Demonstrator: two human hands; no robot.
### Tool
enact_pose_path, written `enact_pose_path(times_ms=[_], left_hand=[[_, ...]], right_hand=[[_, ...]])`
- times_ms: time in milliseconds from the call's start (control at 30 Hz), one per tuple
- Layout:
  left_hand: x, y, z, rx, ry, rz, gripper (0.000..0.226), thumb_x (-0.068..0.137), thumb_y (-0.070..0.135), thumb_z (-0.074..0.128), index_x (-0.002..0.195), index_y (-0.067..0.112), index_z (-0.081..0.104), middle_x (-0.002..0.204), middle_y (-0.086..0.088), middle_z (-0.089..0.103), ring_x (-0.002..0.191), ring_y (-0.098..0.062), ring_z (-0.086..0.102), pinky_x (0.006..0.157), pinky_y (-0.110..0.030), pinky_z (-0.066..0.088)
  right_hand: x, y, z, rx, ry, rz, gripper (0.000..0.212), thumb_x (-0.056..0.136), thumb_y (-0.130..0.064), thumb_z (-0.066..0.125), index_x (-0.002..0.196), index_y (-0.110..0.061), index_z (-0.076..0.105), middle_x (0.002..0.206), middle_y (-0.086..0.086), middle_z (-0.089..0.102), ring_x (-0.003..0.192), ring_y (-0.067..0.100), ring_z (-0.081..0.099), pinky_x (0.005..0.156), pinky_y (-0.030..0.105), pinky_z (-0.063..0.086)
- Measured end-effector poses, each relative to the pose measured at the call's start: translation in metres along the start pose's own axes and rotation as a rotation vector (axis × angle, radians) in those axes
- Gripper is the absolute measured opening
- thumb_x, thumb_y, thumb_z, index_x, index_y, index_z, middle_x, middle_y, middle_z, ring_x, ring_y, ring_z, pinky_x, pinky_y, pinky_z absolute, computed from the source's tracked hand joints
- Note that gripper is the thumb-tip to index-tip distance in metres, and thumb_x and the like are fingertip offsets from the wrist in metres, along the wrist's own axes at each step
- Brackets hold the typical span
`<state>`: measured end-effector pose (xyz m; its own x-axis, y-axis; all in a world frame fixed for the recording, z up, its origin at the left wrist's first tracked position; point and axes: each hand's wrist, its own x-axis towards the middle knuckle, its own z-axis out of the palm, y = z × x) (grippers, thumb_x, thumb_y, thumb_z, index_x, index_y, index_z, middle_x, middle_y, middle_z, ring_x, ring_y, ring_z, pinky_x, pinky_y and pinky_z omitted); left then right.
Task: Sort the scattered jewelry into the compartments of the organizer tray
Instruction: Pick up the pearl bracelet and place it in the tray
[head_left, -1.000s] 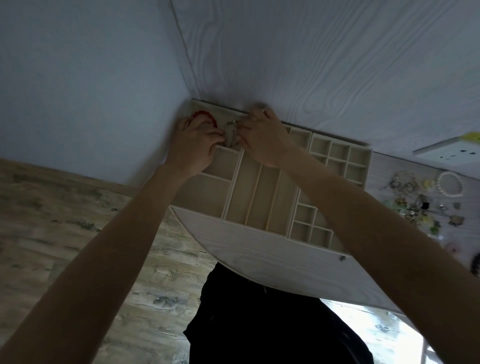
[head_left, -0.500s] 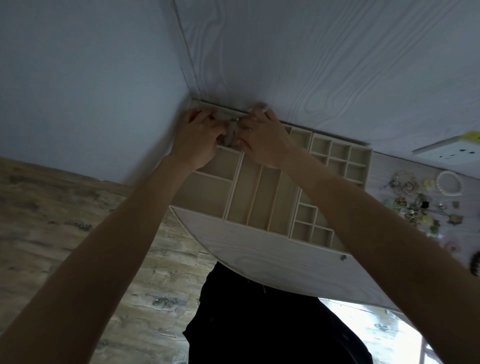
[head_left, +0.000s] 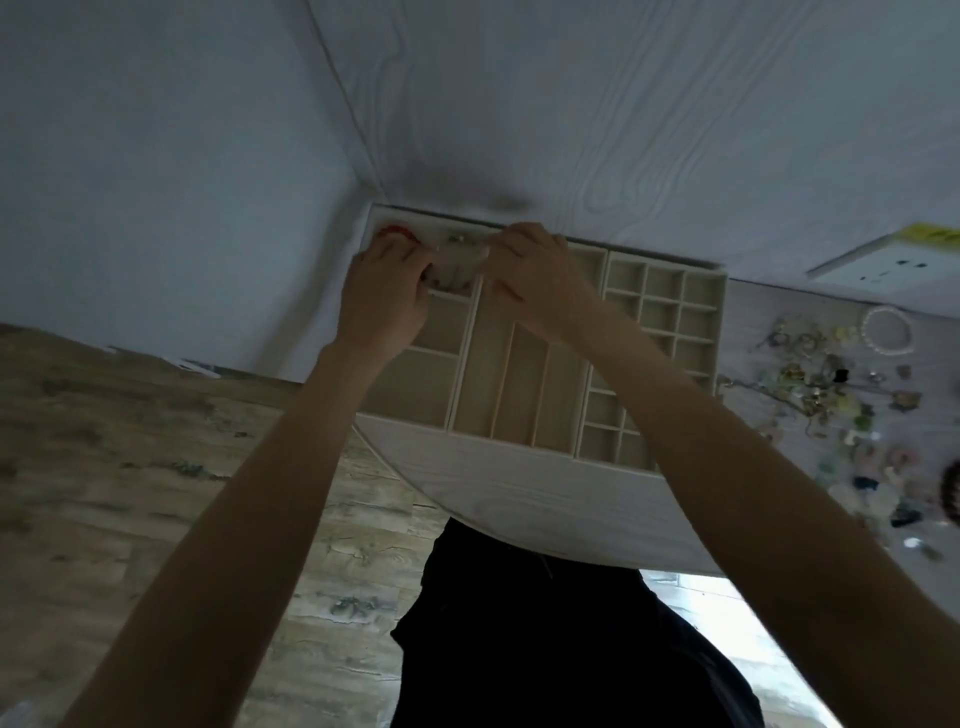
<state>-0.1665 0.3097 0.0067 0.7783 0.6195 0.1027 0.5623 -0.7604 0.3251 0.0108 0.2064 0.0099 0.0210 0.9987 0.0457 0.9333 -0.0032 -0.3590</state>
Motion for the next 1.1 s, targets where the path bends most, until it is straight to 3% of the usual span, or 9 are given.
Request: enact_pose_path(times_ms=[133, 200, 300, 433, 567, 767, 933, 1100], left_hand=[[-0.02, 0.072, -0.013, -0.383, 0.009, -0.233, 0.027, 0.094, 0.016, 0.046, 0.113, 0.012, 0.065, 0.1, 0.001, 0.068, 0.088, -0.01, 0.059, 0.076, -0.026, 0.044], [-0.027, 0.119, -0.011, -0.504, 0.031, -0.231, 0.026, 0.094, 0.022, 0.047, 0.111, 0.014, 0.065, 0.09, 0.008, 0.065, 0.078, 0.003, 0.054, 0.071, -0.018, 0.042], [-0.033, 0.187, 0.006, -0.598, -0.085, -0.069, 0.025, 0.095, 0.025, 0.049, 0.113, 0.015, 0.065, 0.089, 0.007, 0.066, 0.076, -0.001, 0.057, 0.068, -0.015, 0.043], [-0.029, 0.265, 0.043, -0.552, -0.287, 0.201, 0.024, 0.093, 0.02, 0.054, 0.114, 0.014, 0.064, 0.098, 0.002, 0.066, 0.088, -0.013, 0.062, 0.076, -0.021, 0.044], [-0.016, 0.327, 0.09, -0.315, -0.403, 0.32, 0.037, 0.091, 0.024, 0.055, 0.126, 0.014, 0.058, 0.123, -0.008, 0.059, 0.114, -0.028, 0.051, 0.094, -0.039, 0.042], [-0.005, 0.364, 0.135, 0.057, -0.417, 0.293, 0.045, 0.092, 0.022, 0.052, 0.136, 0.017, 0.045, 0.139, -0.006, 0.046, 0.124, -0.028, 0.042, 0.098, -0.047, 0.04], [-0.011, 0.363, 0.145, 0.094, -0.406, 0.269, 0.045, 0.092, 0.02, 0.052, 0.137, 0.019, 0.046, 0.143, 0.0, 0.043, 0.127, -0.023, 0.042, 0.102, -0.047, 0.039], [-0.007, 0.363, 0.142, 0.05, -0.384, 0.22, 0.037, 0.093, 0.016, 0.051, 0.129, 0.016, 0.055, 0.139, 0.0, 0.049, 0.124, -0.022, 0.047, 0.101, -0.044, 0.041]], right_hand=[[-0.074, -0.001, -0.028, 0.201, 0.26, 0.215, 0.034, 0.085, -0.02, 0.042, 0.1, -0.008, 0.07, 0.111, 0.013, 0.066, 0.1, 0.035, 0.06, 0.085, 0.046, 0.048], [-0.128, 0.001, -0.041, 0.254, 0.339, 0.343, 0.029, 0.084, -0.01, 0.046, 0.099, -0.005, 0.07, 0.104, 0.013, 0.067, 0.093, 0.033, 0.062, 0.08, 0.042, 0.05], [-0.207, 0.013, -0.053, 0.21, 0.348, 0.497, 0.027, 0.083, -0.004, 0.049, 0.099, -0.006, 0.07, 0.098, 0.012, 0.068, 0.086, 0.033, 0.062, 0.073, 0.04, 0.05], [-0.297, 0.042, -0.063, 0.11, 0.343, 0.673, 0.024, 0.083, -0.007, 0.051, 0.098, -0.009, 0.069, 0.096, 0.009, 0.068, 0.087, 0.032, 0.061, 0.077, 0.036, 0.047], [-0.357, 0.082, -0.065, 0.001, 0.305, 0.815, 0.025, 0.078, -0.007, 0.057, 0.1, -0.008, 0.069, 0.097, 0.013, 0.068, 0.091, 0.037, 0.059, 0.081, 0.042, 0.047], [-0.374, 0.142, -0.069, -0.022, 0.181, 0.79, 0.033, 0.087, -0.009, 0.057, 0.12, -0.009, 0.06, 0.126, 0.014, 0.056, 0.118, 0.036, 0.046, 0.098, 0.046, 0.039], [-0.344, 0.192, -0.074, -0.015, 0.158, 0.683, 0.038, 0.093, -0.006, 0.045, 0.131, -0.012, 0.052, 0.136, 0.007, 0.05, 0.125, 0.026, 0.042, 0.102, 0.039, 0.034], [-0.309, 0.234, -0.075, -0.114, 0.098, 0.663, 0.045, 0.089, 0.004, 0.045, 0.131, -0.012, 0.051, 0.139, 0.008, 0.046, 0.126, 0.027, 0.039, 0.098, 0.037, 0.032]])
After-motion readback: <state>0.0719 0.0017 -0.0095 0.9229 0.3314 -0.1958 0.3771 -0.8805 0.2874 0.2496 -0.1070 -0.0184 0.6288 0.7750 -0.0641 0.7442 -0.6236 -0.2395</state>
